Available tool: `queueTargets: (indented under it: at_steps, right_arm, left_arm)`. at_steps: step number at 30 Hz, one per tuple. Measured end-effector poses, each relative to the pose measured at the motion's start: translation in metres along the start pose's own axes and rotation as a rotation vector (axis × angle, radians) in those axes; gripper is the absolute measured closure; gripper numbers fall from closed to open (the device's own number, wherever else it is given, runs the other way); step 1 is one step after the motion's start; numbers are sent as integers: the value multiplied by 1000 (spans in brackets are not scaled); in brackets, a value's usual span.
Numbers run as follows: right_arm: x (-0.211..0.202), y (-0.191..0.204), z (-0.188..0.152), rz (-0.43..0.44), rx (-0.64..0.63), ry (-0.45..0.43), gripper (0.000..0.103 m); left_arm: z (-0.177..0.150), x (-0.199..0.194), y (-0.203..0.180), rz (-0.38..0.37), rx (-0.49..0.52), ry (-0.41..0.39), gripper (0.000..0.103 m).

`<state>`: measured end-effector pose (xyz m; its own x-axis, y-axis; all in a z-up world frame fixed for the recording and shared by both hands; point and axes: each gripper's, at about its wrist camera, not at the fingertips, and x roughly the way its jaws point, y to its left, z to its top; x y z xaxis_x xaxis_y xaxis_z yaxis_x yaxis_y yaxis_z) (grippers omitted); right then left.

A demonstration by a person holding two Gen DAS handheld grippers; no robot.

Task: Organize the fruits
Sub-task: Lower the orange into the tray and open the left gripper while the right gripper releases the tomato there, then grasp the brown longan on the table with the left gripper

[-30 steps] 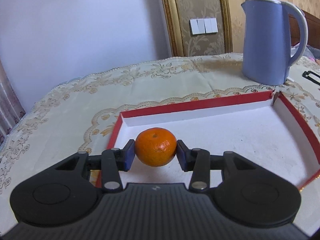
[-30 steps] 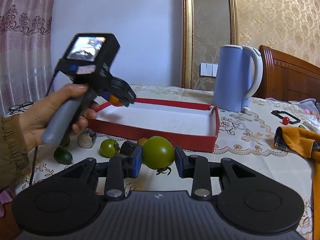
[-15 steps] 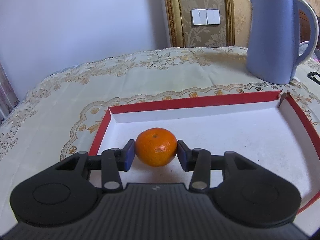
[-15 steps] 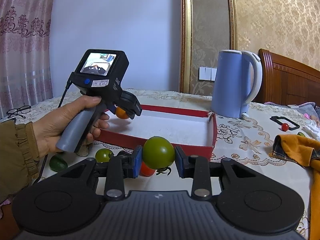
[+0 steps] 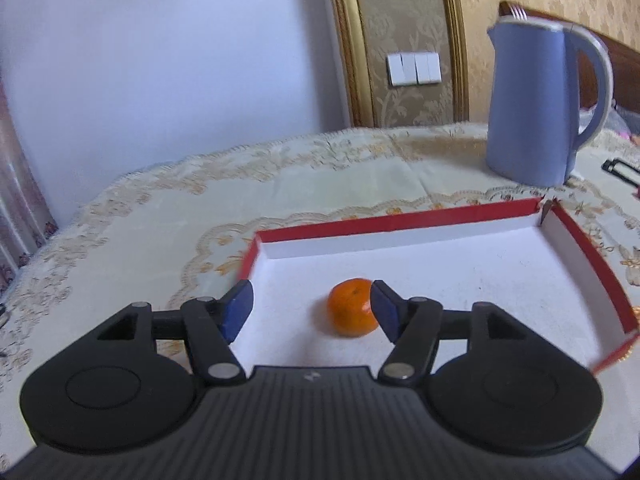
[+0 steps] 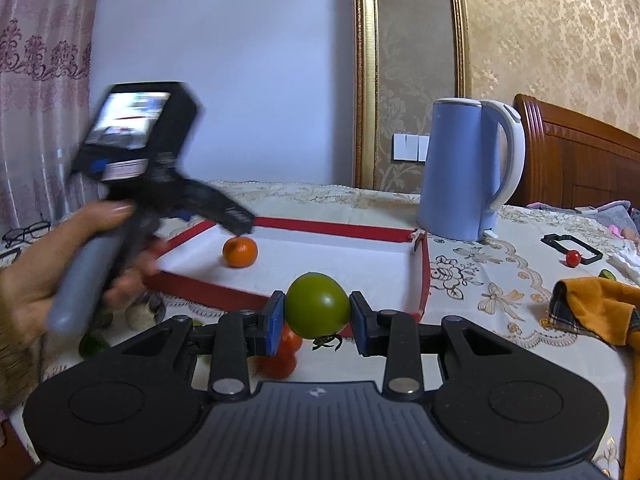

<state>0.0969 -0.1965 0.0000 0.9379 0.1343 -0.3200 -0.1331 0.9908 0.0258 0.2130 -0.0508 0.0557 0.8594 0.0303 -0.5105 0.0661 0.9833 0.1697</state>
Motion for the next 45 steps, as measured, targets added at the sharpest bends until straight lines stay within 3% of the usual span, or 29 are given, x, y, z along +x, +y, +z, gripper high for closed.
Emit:
queueTargets:
  at_steps: [2,10,12,16,20,26,33,36,38,39,45]
  right_arm:
    - [8,-5,5,3,15,-3,69]
    - [46,-19,26,-6,24,22,69]
    - [59,-24,34,2,37,38,69]
    - [89,-29,46,-19,32,61,69]
    - [117,-32,54,-48,29,92,69]
    - [156,-38,63,-102,31,152,69]
    - [187,-42,66,-146,-1,233,69]
    - [191,-42,64,-161,-15,251,66]
    - [186,-44,64,-156,7,246,57]
    - [183,-44,65,-149,15,236,57]
    - [121,-24,62,-88,-11,108,57]
  left_arm:
    - [-8,-20,10,1,-10,-25,27]
    - [-50,-89,47,42,-41,-128,18]
    - [-64,-100,58,94,-78,-147,17]
    - [-88,-110,78,119,-139,-136,16]
    - [-109,-117,95,97,-186,-118,16]
    - [-132,-123,106,108,-146,-108,16]
    - [-138,-121,112,86,-165,-93,16]
    - [-139,-119,110,70,-154,-93,16]
    - [-139,-117,111,45,-155,-85,15]
    - [-139,-117,112,31,-155,-84,15]
    - [-140,-116,110,-11,-103,-104,14]
